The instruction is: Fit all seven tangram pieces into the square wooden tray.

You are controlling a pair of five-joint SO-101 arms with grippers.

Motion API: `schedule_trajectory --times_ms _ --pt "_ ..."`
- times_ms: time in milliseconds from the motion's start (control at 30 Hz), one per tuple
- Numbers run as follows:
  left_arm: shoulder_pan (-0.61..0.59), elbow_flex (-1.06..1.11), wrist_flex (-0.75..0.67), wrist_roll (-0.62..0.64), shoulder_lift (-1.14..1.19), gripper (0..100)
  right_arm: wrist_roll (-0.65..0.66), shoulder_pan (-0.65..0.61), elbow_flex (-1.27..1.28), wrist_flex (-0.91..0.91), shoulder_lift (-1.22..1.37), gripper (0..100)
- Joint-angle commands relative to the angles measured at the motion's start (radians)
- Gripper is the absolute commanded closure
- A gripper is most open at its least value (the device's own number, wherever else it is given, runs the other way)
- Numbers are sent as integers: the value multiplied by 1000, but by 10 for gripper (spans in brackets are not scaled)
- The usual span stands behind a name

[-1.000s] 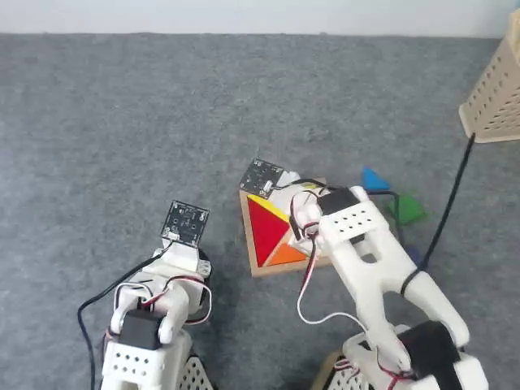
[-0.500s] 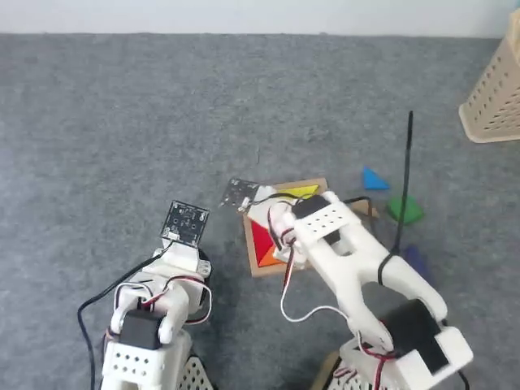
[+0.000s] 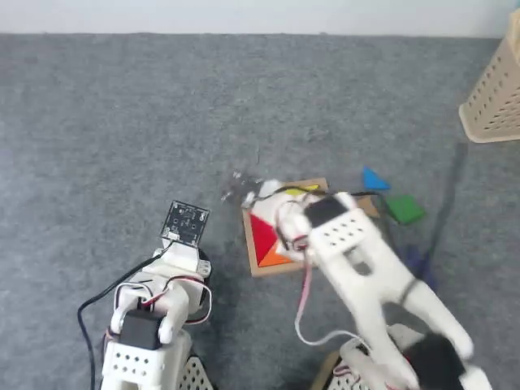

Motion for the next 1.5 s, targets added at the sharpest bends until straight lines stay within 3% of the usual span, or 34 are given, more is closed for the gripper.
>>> schedule_trajectory --times_ms 0,200,300,533,667,1067,1467 --pt "-6 -18 6 9 -20 988 -46 104 -17 73 -186 991" --pt "-6 -18 6 9 -20 988 -109 317 -81 96 -151 894" --pt "-6 -18 6 9 -20 988 -12 357 -132 97 -18 835" --pt "-6 -18 6 9 -20 988 143 433 -313 104 321 829" --pt "-6 -18 6 9 -20 988 213 446 -397 102 449 828" --pt "-6 -18 6 9 -20 988 255 478 -606 104 677 827" --pt "-6 -18 6 9 -20 988 288 507 -641 131 720 818"
